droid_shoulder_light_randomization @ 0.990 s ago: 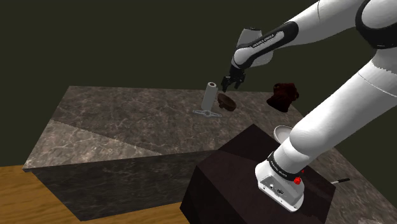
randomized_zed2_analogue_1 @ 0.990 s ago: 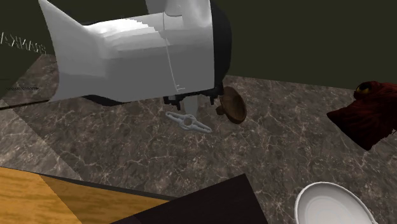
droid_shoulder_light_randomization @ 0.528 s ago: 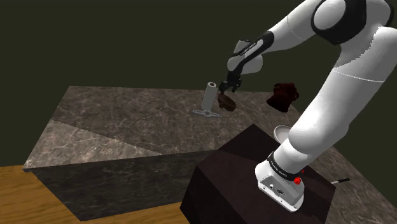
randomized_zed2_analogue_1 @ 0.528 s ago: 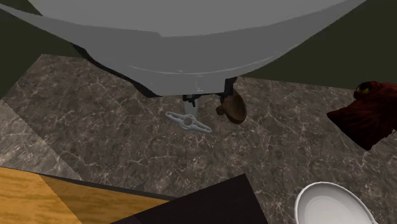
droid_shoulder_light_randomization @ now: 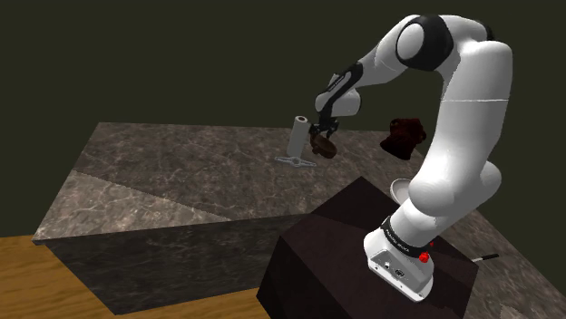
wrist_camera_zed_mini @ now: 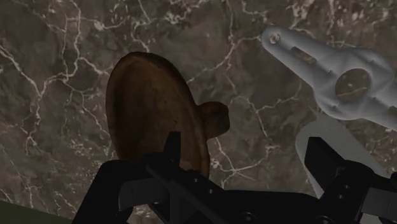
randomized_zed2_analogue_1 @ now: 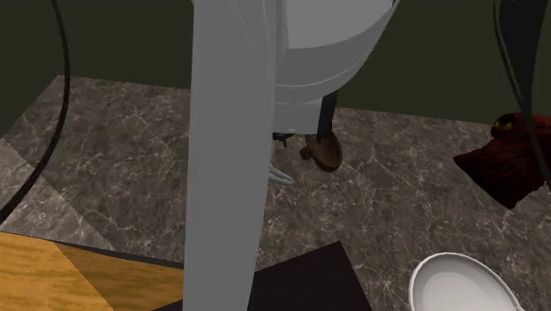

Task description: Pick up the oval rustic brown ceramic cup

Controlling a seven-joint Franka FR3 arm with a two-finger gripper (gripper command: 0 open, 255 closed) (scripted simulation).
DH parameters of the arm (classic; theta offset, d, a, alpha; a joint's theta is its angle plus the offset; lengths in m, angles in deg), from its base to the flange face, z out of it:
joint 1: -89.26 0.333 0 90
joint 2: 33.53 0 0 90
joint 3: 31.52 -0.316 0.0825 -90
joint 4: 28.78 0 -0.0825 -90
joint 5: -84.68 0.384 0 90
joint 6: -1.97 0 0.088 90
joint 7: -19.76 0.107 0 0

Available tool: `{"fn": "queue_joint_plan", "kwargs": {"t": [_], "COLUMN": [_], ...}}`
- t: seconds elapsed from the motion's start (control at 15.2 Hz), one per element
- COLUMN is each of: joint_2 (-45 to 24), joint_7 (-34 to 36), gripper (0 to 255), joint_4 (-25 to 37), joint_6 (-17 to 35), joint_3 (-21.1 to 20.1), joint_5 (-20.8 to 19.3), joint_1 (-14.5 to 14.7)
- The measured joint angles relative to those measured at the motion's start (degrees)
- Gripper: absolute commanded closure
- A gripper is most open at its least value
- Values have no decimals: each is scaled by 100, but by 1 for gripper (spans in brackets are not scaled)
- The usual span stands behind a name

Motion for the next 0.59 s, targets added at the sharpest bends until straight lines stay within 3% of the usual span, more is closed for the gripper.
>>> {"fn": "queue_joint_plan", "kwargs": {"t": [0.26, 0.59], "joint_2": [-828, -1293], "joint_7": [-133, -154], "gripper": [0, 0], "joint_4": [790, 1072], "joint_6": [63, 251], "joint_3": [-95, -156], "joint_5": [164, 225], "joint_1": [-286, -372]}}
